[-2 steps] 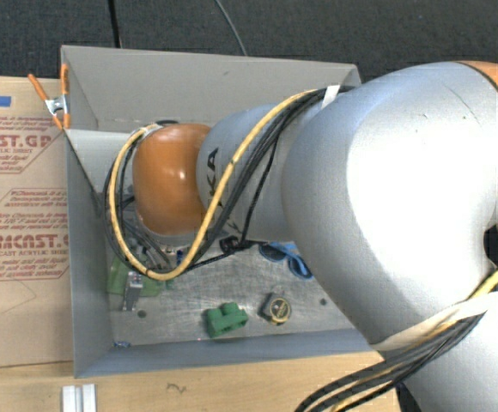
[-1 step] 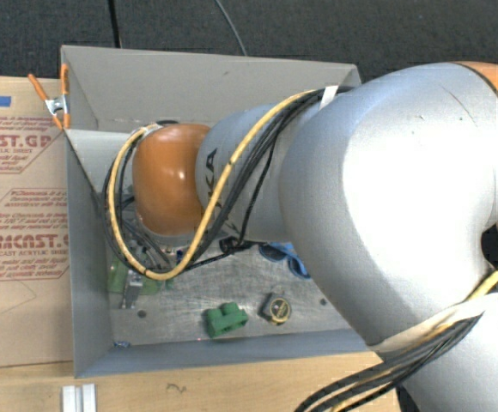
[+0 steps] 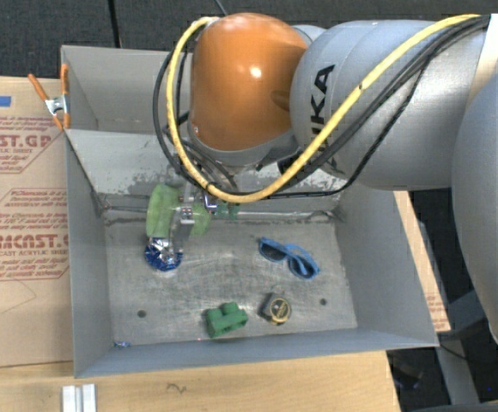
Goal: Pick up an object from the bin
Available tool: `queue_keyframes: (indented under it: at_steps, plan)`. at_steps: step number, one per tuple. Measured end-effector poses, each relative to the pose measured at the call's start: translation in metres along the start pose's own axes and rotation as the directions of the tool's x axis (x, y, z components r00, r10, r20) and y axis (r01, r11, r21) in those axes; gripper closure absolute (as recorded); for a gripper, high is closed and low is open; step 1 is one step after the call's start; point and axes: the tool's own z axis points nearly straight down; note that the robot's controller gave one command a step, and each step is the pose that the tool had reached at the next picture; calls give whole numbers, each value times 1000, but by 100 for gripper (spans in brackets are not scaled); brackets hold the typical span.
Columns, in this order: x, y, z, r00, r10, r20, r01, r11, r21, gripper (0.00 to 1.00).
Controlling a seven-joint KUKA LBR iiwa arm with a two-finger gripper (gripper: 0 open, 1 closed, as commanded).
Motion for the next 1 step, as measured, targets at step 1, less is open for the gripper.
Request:
queue_keyframes:
  at_steps: [1]
  plan:
    - [73, -10, 76, 997, -78, -21, 78, 997, 4, 100]
